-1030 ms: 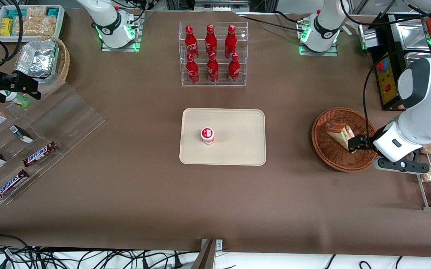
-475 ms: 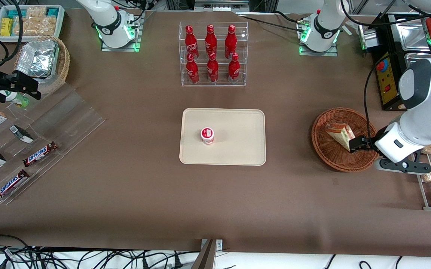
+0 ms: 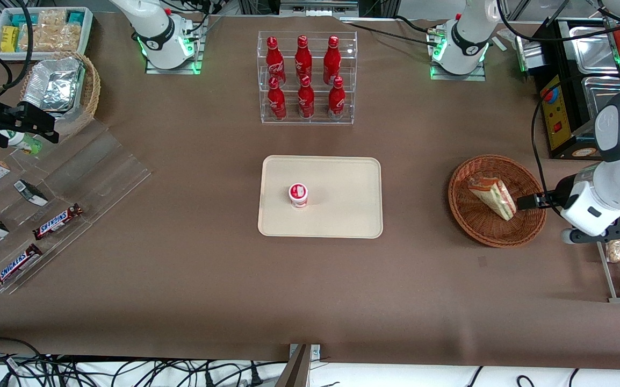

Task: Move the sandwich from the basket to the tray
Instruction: 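Lower the open left gripper over the wrapped sandwich in the wicker basket, then close the left gripper on the sandwich's crust edge, then lift the sandwich out of the basket with the left gripper, then carry the sandwich over the cream tray beside the red cup, then lower the sandwich onto the tray and open the left gripper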

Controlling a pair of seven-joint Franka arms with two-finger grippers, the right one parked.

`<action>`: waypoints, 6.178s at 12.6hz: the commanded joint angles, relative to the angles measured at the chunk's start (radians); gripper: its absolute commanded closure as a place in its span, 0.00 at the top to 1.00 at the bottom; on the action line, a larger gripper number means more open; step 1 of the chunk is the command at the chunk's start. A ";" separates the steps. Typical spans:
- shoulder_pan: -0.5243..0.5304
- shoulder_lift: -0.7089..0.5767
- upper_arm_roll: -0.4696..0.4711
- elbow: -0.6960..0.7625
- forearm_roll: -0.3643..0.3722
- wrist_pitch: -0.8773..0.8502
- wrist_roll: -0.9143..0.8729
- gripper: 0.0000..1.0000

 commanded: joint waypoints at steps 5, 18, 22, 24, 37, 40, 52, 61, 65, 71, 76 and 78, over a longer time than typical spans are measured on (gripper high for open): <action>0.002 -0.098 -0.019 -0.358 0.087 0.301 -0.396 1.00; 0.022 -0.183 -0.021 -0.757 0.220 0.693 -0.649 1.00; 0.011 -0.178 -0.022 -0.758 0.220 0.690 -0.692 1.00; 0.011 -0.177 -0.022 -0.764 0.220 0.688 -0.692 1.00; 0.009 -0.175 -0.073 -0.627 0.220 0.508 -0.648 0.30; 0.009 -0.169 -0.146 -0.458 0.219 0.314 -0.512 0.30; -0.090 -0.028 -0.522 -0.241 0.107 0.258 -0.370 0.33; -0.268 0.213 -0.519 -0.224 0.424 0.407 -0.649 0.34; -0.273 0.263 -0.521 -0.201 0.519 0.427 -0.713 0.34; -0.285 0.293 -0.519 -0.195 0.578 0.429 -0.770 0.35; -0.285 0.297 -0.519 -0.195 0.579 0.427 -0.773 0.62; -0.284 0.296 -0.521 -0.194 0.578 0.429 -0.775 0.98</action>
